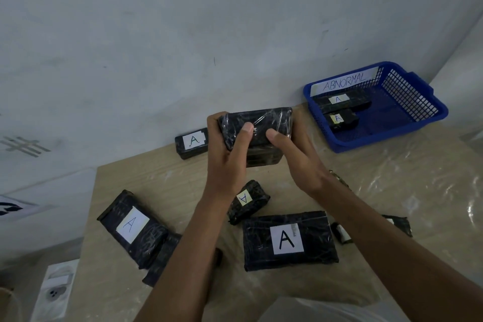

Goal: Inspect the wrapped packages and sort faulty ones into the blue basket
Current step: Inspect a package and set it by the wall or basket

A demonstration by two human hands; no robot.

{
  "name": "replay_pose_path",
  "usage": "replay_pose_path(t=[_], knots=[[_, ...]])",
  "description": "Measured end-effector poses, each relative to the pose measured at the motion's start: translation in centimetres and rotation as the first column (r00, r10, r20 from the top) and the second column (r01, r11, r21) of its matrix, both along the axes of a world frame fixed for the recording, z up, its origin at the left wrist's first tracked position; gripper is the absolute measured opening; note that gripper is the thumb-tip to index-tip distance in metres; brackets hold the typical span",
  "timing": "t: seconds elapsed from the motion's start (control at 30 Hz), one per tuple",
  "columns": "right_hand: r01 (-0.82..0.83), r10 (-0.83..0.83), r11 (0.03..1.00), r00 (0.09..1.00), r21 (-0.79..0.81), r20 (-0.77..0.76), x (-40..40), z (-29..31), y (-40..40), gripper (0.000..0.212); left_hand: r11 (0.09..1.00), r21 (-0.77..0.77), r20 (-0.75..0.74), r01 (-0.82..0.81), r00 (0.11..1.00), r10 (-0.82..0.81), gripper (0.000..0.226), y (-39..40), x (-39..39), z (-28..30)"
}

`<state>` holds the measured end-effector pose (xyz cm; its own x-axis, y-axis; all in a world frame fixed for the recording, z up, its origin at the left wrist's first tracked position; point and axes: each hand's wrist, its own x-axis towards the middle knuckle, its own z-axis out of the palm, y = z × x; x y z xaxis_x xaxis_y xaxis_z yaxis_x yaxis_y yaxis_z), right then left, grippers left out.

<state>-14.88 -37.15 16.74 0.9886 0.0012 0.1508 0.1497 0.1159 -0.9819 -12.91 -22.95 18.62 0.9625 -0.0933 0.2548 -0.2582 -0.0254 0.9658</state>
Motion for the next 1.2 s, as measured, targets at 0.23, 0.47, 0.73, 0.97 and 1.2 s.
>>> replay_pose_path(t=[0.23,0.47,0.73,0.97,1.2], knots=[[0.357,-0.221,0.861,0.904,-0.363,0.366,0.5,-1.8,0.6,0.04,0.997,-0.024,-0.284,-0.074,0.957,0.064,0.071,0.0,-0.3,0.0],[0.333,-0.17,0.862,0.9,-0.382,0.401,0.5,-2.7,0.7,0.041,0.948,-0.218,-0.553,-0.232,0.83,0.076,0.046,0.9,0.1,0.0],[0.034,-0.098,0.981,0.935,-0.189,-0.341,4.7,-3.2,-2.0,0.04,0.936,-0.351,-0.457,0.001,0.872,-0.172,0.035,5.7,1.2,-3.1],[0.106,-0.096,0.994,0.836,-0.012,-0.54,6.6,-7.7,-1.8,0.025,0.996,0.093,-0.454,0.014,0.89,0.03,0.05,7.2,4.1,-6.8],[0.25,-0.434,0.848,0.833,-0.467,-0.342,9.7,-11.7,-0.1,0.024,0.681,0.73,-0.078,-0.065,0.981,0.177,0.055,11.0,10.4,-14.6]])
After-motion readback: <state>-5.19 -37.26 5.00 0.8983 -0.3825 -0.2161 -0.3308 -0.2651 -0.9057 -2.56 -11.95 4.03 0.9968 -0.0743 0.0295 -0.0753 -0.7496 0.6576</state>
